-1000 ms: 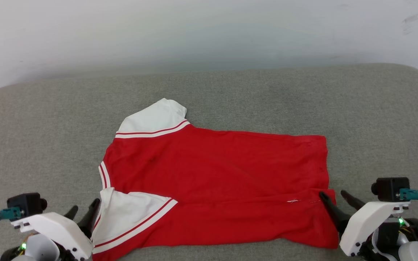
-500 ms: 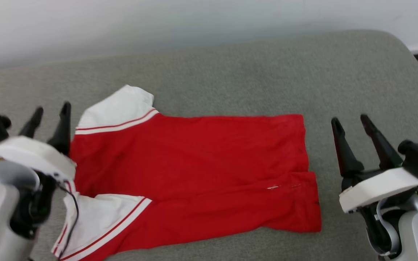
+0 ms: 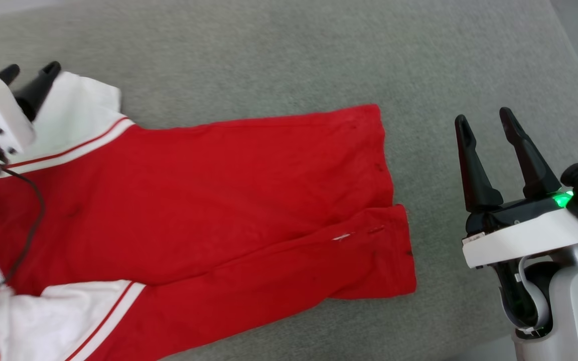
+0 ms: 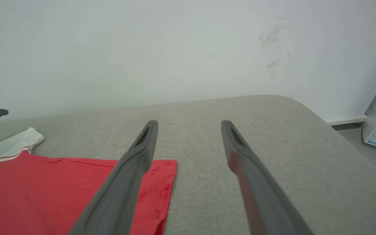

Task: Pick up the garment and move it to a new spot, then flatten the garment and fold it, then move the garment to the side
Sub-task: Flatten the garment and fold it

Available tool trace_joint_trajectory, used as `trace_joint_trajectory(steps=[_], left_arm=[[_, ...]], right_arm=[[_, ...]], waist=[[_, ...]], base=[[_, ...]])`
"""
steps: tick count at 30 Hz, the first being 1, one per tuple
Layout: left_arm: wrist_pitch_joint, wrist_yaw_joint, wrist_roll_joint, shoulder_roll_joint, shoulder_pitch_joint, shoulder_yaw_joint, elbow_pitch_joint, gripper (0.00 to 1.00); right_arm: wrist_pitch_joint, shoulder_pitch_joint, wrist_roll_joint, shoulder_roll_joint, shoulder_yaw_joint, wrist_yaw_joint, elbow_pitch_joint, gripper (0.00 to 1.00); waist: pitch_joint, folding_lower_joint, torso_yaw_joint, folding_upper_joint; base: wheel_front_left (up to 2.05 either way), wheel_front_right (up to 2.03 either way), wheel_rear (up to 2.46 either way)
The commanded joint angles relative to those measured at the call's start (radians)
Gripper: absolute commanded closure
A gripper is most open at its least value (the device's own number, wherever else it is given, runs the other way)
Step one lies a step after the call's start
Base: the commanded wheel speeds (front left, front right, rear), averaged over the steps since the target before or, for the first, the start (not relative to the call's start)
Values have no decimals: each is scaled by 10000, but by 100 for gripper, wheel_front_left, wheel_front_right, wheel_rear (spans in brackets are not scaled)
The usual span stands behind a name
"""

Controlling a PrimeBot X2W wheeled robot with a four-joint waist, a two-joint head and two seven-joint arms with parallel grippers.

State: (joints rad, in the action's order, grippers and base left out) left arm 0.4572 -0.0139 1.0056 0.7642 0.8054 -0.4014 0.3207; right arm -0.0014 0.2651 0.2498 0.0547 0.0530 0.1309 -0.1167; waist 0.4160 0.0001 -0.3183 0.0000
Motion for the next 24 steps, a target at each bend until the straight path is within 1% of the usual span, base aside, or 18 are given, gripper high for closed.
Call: trace_joint_trajectory(steps=[1, 5, 9, 11, 12, 15, 18, 19, 20, 21, 22, 24], left_arm=[[672, 146, 93, 211, 435, -138, 166, 0], [2385, 211, 132, 608, 1284, -550, 419, 0], [3736, -48, 89, 893, 1750, -882, 667, 0], [4156, -147, -57, 1044, 1940, -1022, 733, 0], [4156, -147, -57, 1044, 1940, -1022, 733, 0], [4808, -328, -186, 1084, 1893, -1365, 954, 0], [5210, -497, -256, 994, 1706, -1641, 1234, 0], [5304, -548, -235, 934, 1632, -1705, 1330, 19], [5307, -574, -246, 869, 1548, -1770, 1399, 62], [5162, -592, -276, 802, 1487, -1779, 1445, 83], [5010, -591, -270, 723, 1444, -1743, 1487, 100], [4639, -539, -146, 531, 1427, -1581, 1560, 100]], right_arm=[[-122, 52, 145, -67, 20, -4, 38, 0], [-343, 3, 483, -67, 106, -4, 224, 0], [-525, 13, 754, -66, 273, -4, 450, 0], [-539, 43, 899, -65, 375, -4, 578, 0], [-539, 43, 899, -65, 375, -4, 578, 0], [-626, 102, 1103, -64, 485, -4, 758, 0], [-657, 166, 1250, -63, 567, -4, 926, 0], [-677, 195, 1331, -62, 592, -4, 968, 0], [-686, 214, 1368, -62, 620, -4, 1008, 0], [-618, 206, 1421, -64, 656, -4, 1064, 0], [-608, 210, 1523, -64, 680, -4, 1079, 0], [-354, 199, 1644, -62, 743, -4, 1215, 0]], waist=[[475, -1, -446, 0], [784, -1, -700, 0], [1083, -1, -933, 0], [1217, -1, -1030, 0], [1217, -1, -1030, 0], [1375, -1, -1124, 0], [1439, -1, -1195, 0], [1450, -1, -1213, 0], [1448, -1, -1226, 0], [1438, -1, -1234, 0], [1417, -1, -1232, 0], [1339, -1, -1184, 0]], base=[[0, 0, 0], [0, 0, 0], [0, 0, 0], [0, 0, 0], [0, 0, 0], [0, 0, 0], [0, 0, 0], [0, 0, 0], [0, 0, 0], [0, 0, 0], [0, 0, 0], [0, 0, 0]])
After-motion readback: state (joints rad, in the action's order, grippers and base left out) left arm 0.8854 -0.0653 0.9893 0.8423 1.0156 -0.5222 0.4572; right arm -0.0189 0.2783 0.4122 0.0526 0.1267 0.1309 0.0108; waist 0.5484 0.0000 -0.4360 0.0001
